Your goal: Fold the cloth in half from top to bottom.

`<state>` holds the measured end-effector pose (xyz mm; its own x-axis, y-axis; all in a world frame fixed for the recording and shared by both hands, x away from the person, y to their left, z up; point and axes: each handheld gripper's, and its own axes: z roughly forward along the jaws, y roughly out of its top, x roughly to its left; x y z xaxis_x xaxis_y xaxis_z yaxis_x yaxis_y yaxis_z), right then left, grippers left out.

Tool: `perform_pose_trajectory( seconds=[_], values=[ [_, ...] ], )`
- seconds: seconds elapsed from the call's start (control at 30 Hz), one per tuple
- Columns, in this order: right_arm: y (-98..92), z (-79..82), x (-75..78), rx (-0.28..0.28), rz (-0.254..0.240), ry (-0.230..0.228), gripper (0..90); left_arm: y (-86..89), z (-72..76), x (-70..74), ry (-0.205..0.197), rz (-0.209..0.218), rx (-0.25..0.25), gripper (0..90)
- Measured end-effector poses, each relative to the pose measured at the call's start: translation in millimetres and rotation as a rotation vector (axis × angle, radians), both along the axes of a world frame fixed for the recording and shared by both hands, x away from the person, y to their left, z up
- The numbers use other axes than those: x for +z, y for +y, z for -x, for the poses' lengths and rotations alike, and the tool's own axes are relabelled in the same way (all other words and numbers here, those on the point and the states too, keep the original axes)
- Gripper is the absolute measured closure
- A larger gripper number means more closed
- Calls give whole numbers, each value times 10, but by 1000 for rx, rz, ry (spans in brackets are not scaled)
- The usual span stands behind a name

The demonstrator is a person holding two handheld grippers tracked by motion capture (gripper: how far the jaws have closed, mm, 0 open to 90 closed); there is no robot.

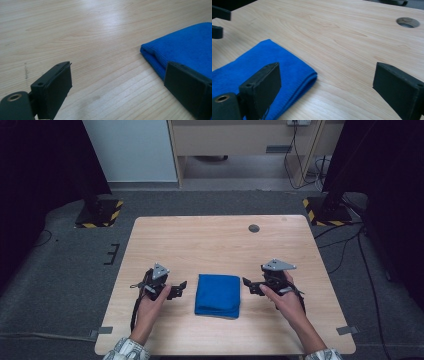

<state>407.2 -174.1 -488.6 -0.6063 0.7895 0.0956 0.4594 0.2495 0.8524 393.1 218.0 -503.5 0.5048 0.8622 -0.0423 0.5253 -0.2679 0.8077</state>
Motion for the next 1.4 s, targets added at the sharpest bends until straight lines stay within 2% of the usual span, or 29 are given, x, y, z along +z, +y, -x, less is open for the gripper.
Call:
perform_pose_trajectory(
  seconds=[0.33, 0.43, 0.53, 0.8, 0.97, 1.2, 1.4],
  values=[
    [-288, -51, -63, -70, -18, 24, 84, 114, -31, -32, 23, -10, 8, 75],
    [-351, -58, -93, -91, -2, 37, 88, 130, -39, -47, 32, -14, 14, 75],
    [-405, -56, -131, -99, 0, 59, 88, 153, -47, -62, 40, -36, 12, 74],
    [-468, -67, -245, -92, 40, 115, 93, 230, -83, -112, 66, -60, 29, 75],
    [-506, -112, -266, -116, 46, 120, 99, 262, -114, -153, 87, -80, 37, 75],
    [-654, -209, -267, -190, 32, 119, 105, 301, -156, -200, 104, -97, 58, 75],
    [-785, -257, -340, -244, 55, 143, 103, 309, -182, -251, 124, -114, 60, 74]
  ],
)
